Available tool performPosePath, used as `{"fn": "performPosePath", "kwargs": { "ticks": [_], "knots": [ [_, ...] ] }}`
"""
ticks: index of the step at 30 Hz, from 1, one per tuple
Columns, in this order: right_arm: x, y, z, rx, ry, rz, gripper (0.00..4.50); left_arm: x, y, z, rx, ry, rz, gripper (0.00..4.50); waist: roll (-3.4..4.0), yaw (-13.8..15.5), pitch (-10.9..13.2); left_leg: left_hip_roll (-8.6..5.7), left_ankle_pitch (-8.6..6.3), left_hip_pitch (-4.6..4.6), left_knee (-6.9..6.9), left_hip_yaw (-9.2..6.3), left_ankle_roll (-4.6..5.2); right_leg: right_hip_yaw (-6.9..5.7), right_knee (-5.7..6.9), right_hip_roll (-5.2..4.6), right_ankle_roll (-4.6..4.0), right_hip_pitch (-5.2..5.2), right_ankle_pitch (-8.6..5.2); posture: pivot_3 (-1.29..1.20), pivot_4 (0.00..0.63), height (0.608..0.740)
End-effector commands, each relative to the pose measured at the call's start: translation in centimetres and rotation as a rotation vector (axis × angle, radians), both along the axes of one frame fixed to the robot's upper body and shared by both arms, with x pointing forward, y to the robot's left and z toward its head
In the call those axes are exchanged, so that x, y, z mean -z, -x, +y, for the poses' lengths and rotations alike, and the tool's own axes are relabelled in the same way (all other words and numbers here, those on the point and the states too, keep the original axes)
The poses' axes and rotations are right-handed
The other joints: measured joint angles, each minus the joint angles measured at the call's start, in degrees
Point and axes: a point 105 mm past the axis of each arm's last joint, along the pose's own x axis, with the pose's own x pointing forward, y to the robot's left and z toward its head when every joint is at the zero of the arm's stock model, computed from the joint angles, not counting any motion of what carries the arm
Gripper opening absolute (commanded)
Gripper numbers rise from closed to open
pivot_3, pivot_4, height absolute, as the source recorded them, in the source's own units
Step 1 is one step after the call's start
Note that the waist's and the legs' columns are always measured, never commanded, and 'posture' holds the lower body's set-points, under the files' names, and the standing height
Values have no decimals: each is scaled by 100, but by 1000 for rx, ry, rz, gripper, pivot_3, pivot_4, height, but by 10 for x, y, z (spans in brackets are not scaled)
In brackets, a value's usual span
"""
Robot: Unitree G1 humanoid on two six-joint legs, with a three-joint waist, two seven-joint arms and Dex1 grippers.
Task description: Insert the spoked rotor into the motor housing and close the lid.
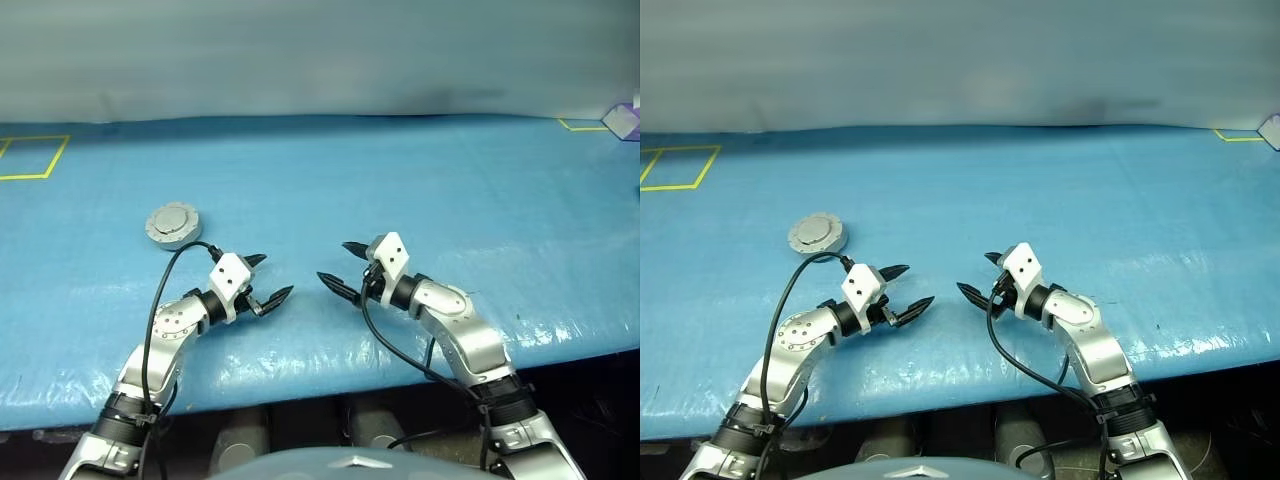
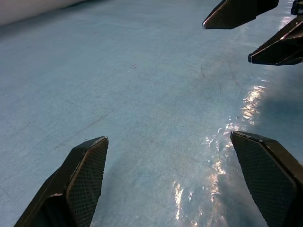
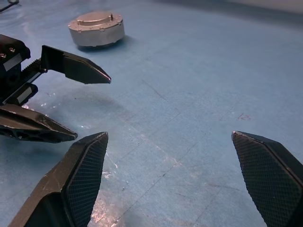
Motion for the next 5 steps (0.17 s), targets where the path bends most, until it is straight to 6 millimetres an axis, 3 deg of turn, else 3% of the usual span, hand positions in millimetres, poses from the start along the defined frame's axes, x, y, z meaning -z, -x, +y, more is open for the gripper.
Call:
{"fn": "performPosePath", "kwargs": {
  "ticks": [1, 5],
  "knots": [
    [-4, -3, 0, 6, 9, -36, 4470, -15, -1, -1, 8, 30, -65, 4500, 0, 11, 0, 0, 0, 0, 0, 0, 0, 0, 0, -1, 0, 0, 0, 0, 150, 740],
    [0, -5, -1, 15, 21, -32, 4470, -13, 0, -3, 2, 39, -54, 4500, 0, 24, 0, -1, 0, -1, 0, 2, 0, 0, 0, -2, 0, 0, 0, 0, 150, 740]
  ]
}}
